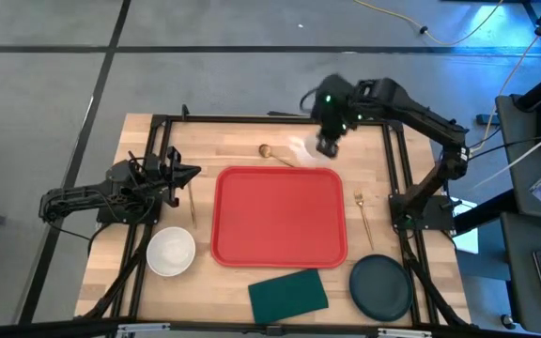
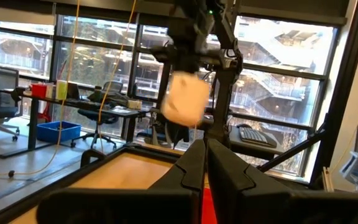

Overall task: Set up tray
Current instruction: Put the white mug on the orange tray

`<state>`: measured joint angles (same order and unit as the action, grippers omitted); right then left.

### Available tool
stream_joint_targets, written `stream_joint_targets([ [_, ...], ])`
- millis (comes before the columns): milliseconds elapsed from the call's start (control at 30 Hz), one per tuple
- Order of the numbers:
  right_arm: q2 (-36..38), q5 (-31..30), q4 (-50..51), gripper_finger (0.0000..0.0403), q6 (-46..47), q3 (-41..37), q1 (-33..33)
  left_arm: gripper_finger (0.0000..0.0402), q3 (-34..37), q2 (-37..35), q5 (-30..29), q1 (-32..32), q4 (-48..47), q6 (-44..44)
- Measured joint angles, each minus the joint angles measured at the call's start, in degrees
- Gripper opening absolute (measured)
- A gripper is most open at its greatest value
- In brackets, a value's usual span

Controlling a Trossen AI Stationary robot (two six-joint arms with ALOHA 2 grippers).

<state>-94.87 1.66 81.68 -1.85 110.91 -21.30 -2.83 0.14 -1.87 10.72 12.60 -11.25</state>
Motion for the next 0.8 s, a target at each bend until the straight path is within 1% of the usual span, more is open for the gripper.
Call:
stream_joint_targets([
  [67, -0.1, -0.3, 3.9, 0.0004, 4.8, -2.3, 1.1, 0.0009, 0.0, 0.0, -0.2, 0.0, -0.3, 0.0],
  [133, 0.3, -0.6, 4.1, 0.0003, 10.0, -5.7, 1.9, 0.0008, 0.0, 0.0, -0.9, 0.0, -0.9, 0.0],
  [167, 0.8, -1.1, 3.5, 0.0003, 10.6, -8.2, 2.4, 0.0008, 0.0, 0.0, -1.2, 0.0, -1.2, 0.0],
  [267, 2.5, -2.5, -2.9, 0.0003, 11.4, -16.8, 3.4, 0.001, 0.0, 0.0, -1.6, 0.0, -2.0, 0.0],
  [400, 5.4, 0.0, -11.1, 0.0003, 14.5, -27.6, 3.1, 0.0012, 0.0, 0.0, -1.7, 0.0, -3.3, 0.0],
  [500, 7.5, -0.8, -15.7, 0.0003, 16.2, -34.2, 2.6, 0.0012, 0.0, 0.0, -1.6, 0.0, -4.0, 0.0],
  [600, 8.4, -1.2, -20.6, 0.0003, 18.2, -39.7, 2.1, 0.001, 0.0, 0.0, -1.6, 0.0, -3.9, 0.0],
  [800, 8.5, -0.4, -29.1, 0.0003, 18.4, -48.0, 1.7, 0.0013, 0.0, 0.0, -1.7, 0.0, -3.9, 0.0],
])
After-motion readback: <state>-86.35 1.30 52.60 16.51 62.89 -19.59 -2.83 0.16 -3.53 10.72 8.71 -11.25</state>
